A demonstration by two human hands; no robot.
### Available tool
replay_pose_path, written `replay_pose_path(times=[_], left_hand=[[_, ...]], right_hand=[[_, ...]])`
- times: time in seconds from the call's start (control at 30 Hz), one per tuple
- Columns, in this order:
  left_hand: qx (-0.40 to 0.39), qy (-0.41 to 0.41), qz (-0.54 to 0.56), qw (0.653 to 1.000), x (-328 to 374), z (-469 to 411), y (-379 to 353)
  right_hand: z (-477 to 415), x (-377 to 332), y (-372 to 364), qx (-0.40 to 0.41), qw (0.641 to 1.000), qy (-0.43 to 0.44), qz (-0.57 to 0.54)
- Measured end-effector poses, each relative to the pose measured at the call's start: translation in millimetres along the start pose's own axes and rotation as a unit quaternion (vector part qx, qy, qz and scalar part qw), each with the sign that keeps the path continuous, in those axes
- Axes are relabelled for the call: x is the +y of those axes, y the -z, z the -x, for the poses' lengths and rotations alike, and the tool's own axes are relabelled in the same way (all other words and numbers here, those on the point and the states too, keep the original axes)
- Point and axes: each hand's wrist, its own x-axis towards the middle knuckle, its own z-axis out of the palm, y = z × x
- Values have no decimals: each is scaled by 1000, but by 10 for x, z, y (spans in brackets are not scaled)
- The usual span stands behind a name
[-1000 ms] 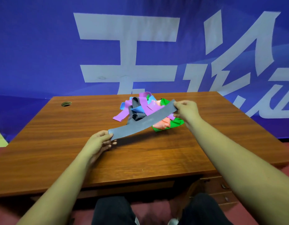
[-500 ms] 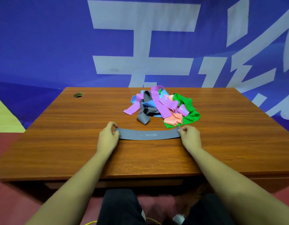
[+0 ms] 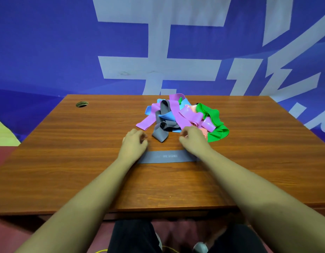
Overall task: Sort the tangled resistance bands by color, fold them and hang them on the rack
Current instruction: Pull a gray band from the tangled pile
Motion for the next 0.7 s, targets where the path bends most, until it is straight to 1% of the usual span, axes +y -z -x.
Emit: replay_pose_path(times=[0.13, 0.2, 0.3, 0.4, 0.57, 0.7], left_hand=[[-15, -5, 21, 1000, 56, -311, -126], [-40, -2, 21, 999, 49, -435, -198], [-84, -9, 34, 996, 10, -545, -300], [-74, -13, 95, 993, 4, -575, -321], [-67, -26, 195, 978, 148, -589, -147], [-16, -71, 226, 971, 406, -698, 148]], right_hand=[[-233, -142, -161, -39, 999, 6, -18], [-316, -153, -248, -54, 998, 3, -11], [-393, -125, -368, -56, 998, 1, -14], [-410, -66, -448, -53, 998, 9, -37], [-391, -153, -283, 2, 993, 38, -109], [-477, -379, 70, 51, 982, 54, -175]])
